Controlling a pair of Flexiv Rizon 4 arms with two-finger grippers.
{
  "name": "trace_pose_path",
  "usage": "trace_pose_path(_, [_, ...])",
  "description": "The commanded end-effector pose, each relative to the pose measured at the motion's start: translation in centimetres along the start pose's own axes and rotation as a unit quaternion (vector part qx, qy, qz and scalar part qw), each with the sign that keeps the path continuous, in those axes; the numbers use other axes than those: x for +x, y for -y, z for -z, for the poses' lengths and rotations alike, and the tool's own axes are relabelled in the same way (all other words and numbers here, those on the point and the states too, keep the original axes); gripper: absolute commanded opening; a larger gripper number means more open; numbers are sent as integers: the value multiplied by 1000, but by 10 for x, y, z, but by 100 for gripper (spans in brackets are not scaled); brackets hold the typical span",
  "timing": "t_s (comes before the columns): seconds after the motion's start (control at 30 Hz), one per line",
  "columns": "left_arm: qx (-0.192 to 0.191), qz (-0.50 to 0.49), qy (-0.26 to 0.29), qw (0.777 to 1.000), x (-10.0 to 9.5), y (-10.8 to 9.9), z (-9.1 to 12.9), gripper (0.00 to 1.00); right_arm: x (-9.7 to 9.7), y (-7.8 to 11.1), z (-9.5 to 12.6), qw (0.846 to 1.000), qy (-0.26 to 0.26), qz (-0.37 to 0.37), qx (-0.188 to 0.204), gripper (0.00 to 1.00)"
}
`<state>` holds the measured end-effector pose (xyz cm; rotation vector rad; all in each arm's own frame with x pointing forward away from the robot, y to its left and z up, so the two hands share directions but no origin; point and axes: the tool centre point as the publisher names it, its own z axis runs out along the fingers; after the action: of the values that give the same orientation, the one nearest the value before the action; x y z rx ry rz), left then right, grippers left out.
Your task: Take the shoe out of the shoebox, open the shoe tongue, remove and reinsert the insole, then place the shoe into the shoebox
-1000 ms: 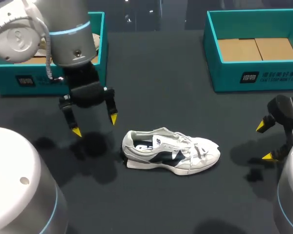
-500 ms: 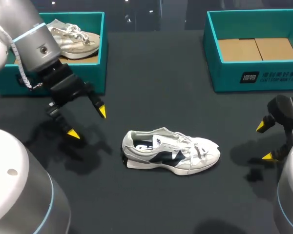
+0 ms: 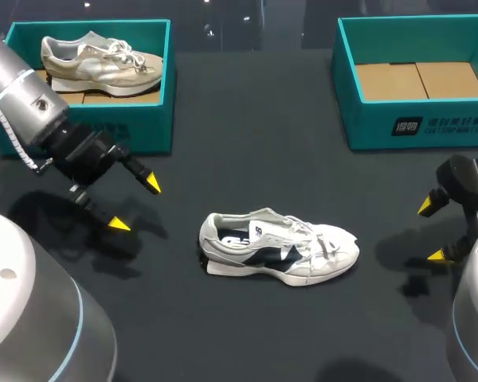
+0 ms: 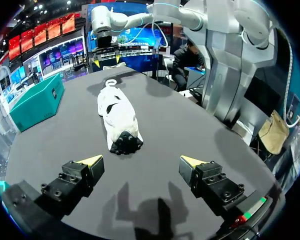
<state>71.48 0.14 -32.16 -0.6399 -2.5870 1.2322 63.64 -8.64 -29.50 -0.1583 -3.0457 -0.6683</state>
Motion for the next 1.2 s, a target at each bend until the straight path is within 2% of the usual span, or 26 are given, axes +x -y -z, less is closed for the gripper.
trace_pose_path(0.03, [75, 14, 37, 996, 6, -16, -6, 100, 2, -1, 0, 1000, 2, -1, 2, 100])
trace_pose_path(0.13, [100, 14, 51, 994, 7, -20, -4, 100, 2, -1, 0, 1000, 2, -1, 2, 100])
trace_pose_path(0.47, [100, 14, 51, 994, 7, -20, -4, 100, 2, -1, 0, 1000, 2, -1, 2, 100])
trace_pose_path(0.6, [127, 54, 52, 989, 4, -34, -14, 100, 2, -1, 0, 1000, 2, -1, 2, 100])
trace_pose_path(0.73, [153, 85, 79, 981, 2, -42, -22, 100, 2, -1, 0, 1000, 2, -1, 2, 100])
trace_pose_path(0.83, [157, 80, 102, 979, 6, -45, -29, 100, 2, -1, 0, 1000, 2, -1, 2, 100])
trace_pose_path(0.97, [172, 91, 109, 975, 7, -48, -33, 100, 2, -1, 0, 1000, 2, -1, 2, 100])
trace_pose_path(1.2, [175, 91, 120, 973, 8, -48, -34, 100, 2, -1, 0, 1000, 2, -1, 2, 100])
